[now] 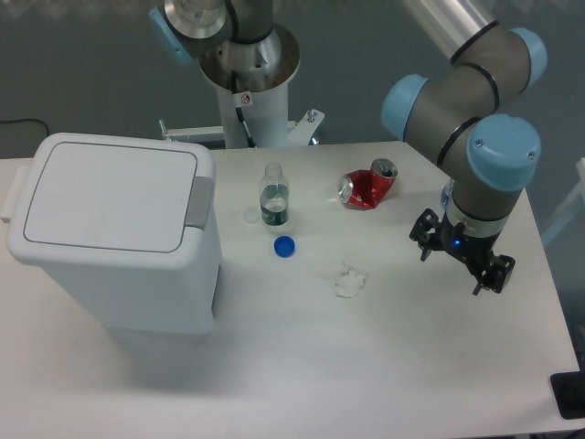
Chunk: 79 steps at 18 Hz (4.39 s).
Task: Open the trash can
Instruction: 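Move the gripper over the table toward the white trash can lid, then lower the gripper onto the lid's hinge edge of the trash can, then press down on the lid edge so the lid flips open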
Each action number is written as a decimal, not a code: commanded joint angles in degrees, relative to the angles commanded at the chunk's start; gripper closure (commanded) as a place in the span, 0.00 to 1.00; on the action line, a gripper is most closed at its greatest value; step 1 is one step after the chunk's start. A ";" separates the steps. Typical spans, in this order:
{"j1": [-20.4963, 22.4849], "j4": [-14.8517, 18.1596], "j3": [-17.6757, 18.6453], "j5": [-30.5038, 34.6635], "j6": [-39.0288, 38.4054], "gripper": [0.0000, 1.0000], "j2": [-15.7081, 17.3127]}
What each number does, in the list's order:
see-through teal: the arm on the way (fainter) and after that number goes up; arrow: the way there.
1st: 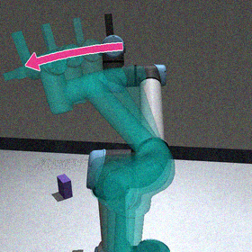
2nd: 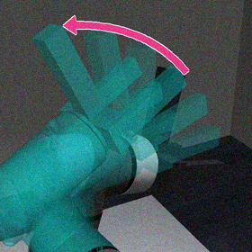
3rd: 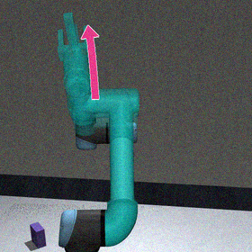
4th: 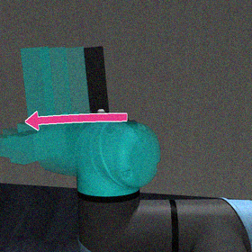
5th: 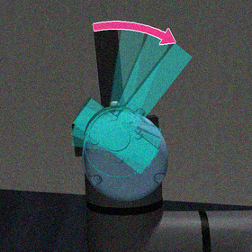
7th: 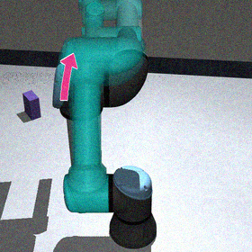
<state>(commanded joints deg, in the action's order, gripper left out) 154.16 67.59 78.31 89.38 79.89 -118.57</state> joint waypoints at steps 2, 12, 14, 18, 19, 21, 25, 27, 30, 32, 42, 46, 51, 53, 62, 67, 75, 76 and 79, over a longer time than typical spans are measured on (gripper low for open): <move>-0.09 0.09 0.27 -0.35 -0.44 0.00 0.18; 0.35 -5.63 8.26 -8.70 -9.40 0.00 5.53; 0.44 -5.36 8.09 -10.18 -13.33 0.00 6.94; 0.09 -5.01 7.48 -20.82 -27.14 0.00 7.82; -0.26 -5.01 7.47 -20.83 -27.59 0.00 8.69; -2.10 -4.40 7.47 -20.83 -29.34 0.00 10.02; -3.96 -3.61 7.74 -20.83 -34.70 0.04 13.44; -5.35 -2.29 7.74 -21.18 -36.38 0.24 14.50; -6.41 -0.36 8.00 -23.19 -36.56 0.58 15.90; -6.68 1.13 8.18 -25.91 -39.01 0.76 17.83; -11.33 4.57 9.14 -29.00 -47.37 1.00 24.61; -12.92 4.57 11.42 -29.00 -48.25 1.00 26.36; -14.59 4.92 12.22 -28.92 -49.48 1.00 26.54; -15.29 5.01 12.57 -28.83 -49.57 1.00 26.54; -15.38 5.01 13.36 -28.65 -49.66 1.00 26.90; -15.47 5.01 13.71 -28.56 -49.66 1.00 26.81; -15.73 4.75 14.15 -28.48 -49.66 1.00 26.72; -15.73 4.75 14.15 -28.48 -49.66 1.00 26.63; -15.73 4.75 14.15 -28.47 -49.66 1.00 26.63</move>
<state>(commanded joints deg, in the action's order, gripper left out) 138.43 72.33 92.46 60.91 30.23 -91.93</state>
